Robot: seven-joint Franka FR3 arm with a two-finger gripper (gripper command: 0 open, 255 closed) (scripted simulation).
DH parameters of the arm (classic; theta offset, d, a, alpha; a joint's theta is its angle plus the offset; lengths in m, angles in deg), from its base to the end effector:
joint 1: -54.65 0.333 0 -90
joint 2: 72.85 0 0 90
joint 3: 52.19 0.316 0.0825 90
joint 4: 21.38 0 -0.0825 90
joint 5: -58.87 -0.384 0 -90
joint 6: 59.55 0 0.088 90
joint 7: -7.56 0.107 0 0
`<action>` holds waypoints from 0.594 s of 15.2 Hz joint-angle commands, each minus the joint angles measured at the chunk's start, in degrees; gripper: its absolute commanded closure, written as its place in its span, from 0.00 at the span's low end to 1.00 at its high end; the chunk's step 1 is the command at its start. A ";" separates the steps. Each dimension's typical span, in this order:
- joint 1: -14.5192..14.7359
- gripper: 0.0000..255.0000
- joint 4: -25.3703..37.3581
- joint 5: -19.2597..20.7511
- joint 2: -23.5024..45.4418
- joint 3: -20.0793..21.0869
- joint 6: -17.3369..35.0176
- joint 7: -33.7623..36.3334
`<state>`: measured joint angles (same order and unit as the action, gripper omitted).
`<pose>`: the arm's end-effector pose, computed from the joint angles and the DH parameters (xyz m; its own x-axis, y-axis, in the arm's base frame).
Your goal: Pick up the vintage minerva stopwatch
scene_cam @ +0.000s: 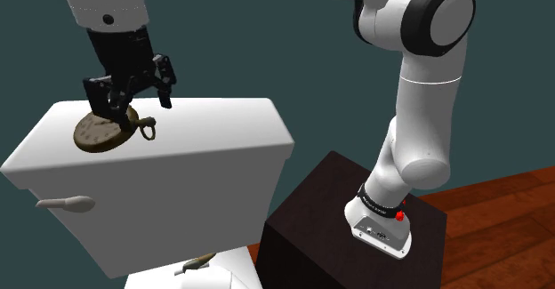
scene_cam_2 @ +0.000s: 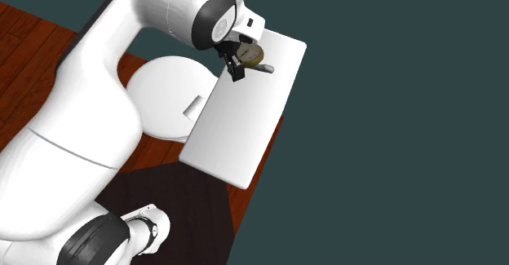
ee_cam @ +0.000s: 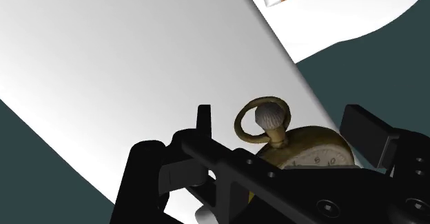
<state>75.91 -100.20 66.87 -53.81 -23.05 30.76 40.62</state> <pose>0.4546 0.4506 0.5378 0.9540 0.2869 -0.0874 0.2906 -0.9563 0.0323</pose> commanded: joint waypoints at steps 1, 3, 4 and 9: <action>0.06 0.00 -0.84 0.16 0.27 -0.02 1.08 0.10; -0.14 0.00 -2.60 0.11 0.12 -0.06 2.69 0.10; -0.23 0.00 -3.46 0.09 0.06 -0.08 3.49 0.11; -0.31 1.00 -4.62 0.08 0.02 -0.10 4.61 0.17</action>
<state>75.60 -104.72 66.96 -53.75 -23.15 35.30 40.78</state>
